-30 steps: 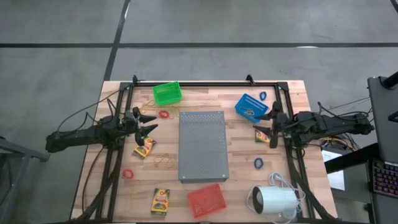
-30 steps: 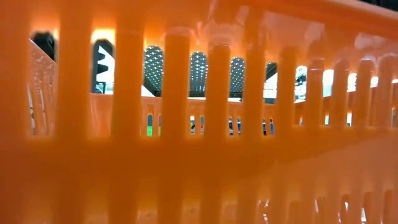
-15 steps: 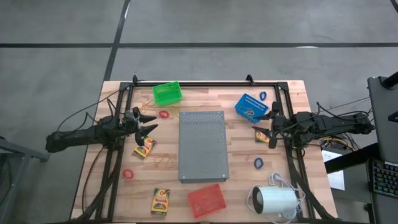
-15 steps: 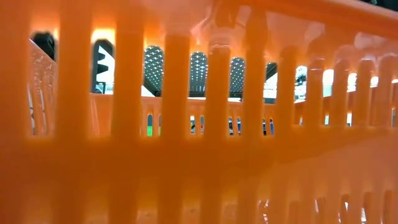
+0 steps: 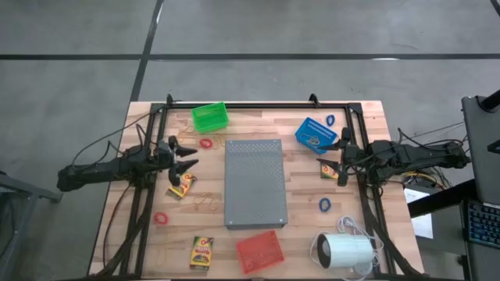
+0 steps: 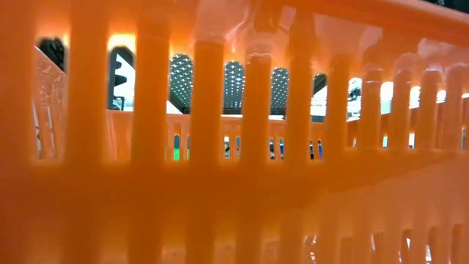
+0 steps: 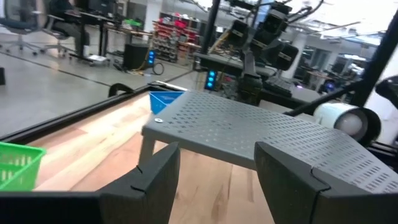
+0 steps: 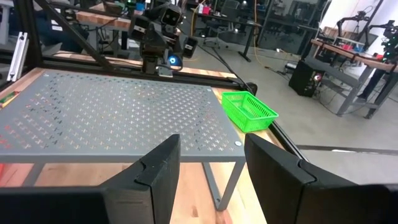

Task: Pick & Place Office Desk Supplies
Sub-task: Put the yellow rubber band into the blue basket

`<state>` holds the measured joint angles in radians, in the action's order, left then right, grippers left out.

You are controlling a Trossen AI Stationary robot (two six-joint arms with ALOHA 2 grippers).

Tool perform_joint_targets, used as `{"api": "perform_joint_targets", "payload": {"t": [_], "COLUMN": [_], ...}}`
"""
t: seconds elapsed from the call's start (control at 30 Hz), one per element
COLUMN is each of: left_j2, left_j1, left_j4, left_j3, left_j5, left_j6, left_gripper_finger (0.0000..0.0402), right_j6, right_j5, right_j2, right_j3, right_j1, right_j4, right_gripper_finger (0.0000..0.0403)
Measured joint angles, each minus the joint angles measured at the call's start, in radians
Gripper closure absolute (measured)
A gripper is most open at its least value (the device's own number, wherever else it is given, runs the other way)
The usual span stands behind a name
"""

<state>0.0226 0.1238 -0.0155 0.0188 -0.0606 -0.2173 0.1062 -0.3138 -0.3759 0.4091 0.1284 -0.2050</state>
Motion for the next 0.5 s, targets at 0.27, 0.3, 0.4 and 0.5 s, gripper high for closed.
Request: {"api": "perform_joint_targets", "payload": {"t": [0.27,0.3,0.4,0.5], "left_j2": [0.001,0.001,0.001,0.001], "left_j1": [0.0,0.0,0.0,0.0], "left_j4": [0.004,0.007,0.011,0.011], "left_j3": [0.0,0.0,0.0,0.0], "left_j5": [-0.032,-0.05,-0.079,-0.081], "left_j6": [0.073,0.086,0.069,-0.02], "left_gripper_finger": [0.019,0.019,0.019,0.019], "right_j6": [0.001,-0.001,0.002,0.0], "right_j5": [0.0,0.0,0.0,0.0], "right_j2": [0.0,0.0,0.0,0.0], "right_j3": [0.0,0.0,0.0,0.0], "right_j1": [0.0,0.0,0.0,0.0], "right_j4": [0.0,0.0,0.0,0.0], "right_gripper_finger": [0.0225,0.0225,0.0225,0.0225]}}
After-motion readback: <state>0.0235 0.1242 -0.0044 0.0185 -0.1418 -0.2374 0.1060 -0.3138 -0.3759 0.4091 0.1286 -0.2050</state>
